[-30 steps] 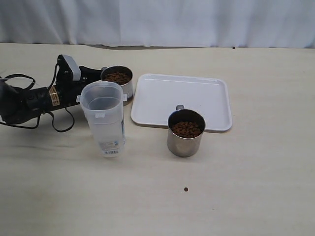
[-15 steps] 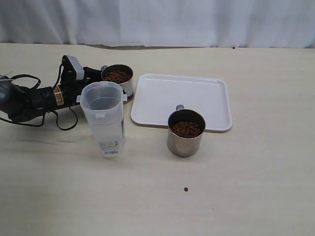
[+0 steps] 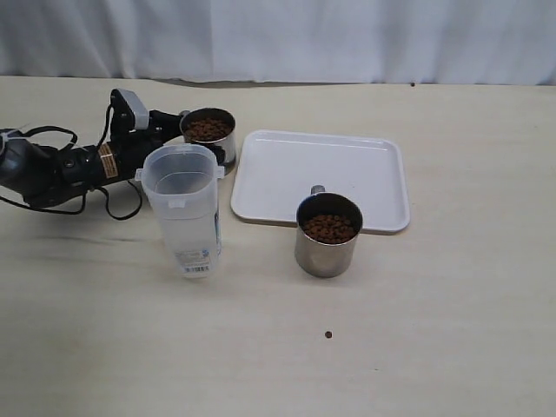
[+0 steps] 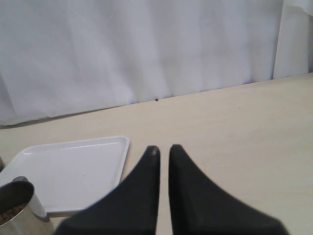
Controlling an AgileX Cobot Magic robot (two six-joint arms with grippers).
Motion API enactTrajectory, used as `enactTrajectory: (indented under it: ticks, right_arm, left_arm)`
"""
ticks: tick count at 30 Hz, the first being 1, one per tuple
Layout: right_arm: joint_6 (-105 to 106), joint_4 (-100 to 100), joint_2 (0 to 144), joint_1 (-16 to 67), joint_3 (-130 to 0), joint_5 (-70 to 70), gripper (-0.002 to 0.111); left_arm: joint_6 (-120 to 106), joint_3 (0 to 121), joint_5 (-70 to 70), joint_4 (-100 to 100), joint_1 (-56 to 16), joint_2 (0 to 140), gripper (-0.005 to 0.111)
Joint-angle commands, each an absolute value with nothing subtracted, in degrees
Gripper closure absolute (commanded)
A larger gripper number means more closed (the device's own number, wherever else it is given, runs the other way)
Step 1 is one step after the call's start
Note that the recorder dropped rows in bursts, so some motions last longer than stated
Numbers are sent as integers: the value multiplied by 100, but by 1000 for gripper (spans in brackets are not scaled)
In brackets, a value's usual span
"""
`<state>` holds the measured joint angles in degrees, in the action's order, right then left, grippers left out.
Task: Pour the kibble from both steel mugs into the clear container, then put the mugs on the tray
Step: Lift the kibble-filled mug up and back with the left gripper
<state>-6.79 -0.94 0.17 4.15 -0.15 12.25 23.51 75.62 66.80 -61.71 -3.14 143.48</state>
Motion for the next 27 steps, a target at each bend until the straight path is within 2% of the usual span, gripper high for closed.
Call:
enactTrajectory:
  ticks: [1,9,12,16,18,27]
  right_arm:
    - [-667,-105,0,435,0,1211,103]
    - [-667,-105,0,435,0,1211,103]
    - [-667,-105,0,435,0,1211,103]
    - [-667,-105,0,435,0,1211,103]
    - [-667,-105,0,435,0,1211,103]
    - [-667,-105,0,435,0,1211,103]
  left_arm:
    - [2386,7648,6763,-6069,-447,14366,44]
    - [2385,7675,6445,-5985,-482,14366,46]
    - [2385,7675,6372,-5769,-482,14366,63]
    - [2385,7675,6339,-5618,-435,14366,96]
    - [2385,7675,6272,-5618,-391,14366,105]
    - [2916,7675,6282,-5927,126,14016,107]
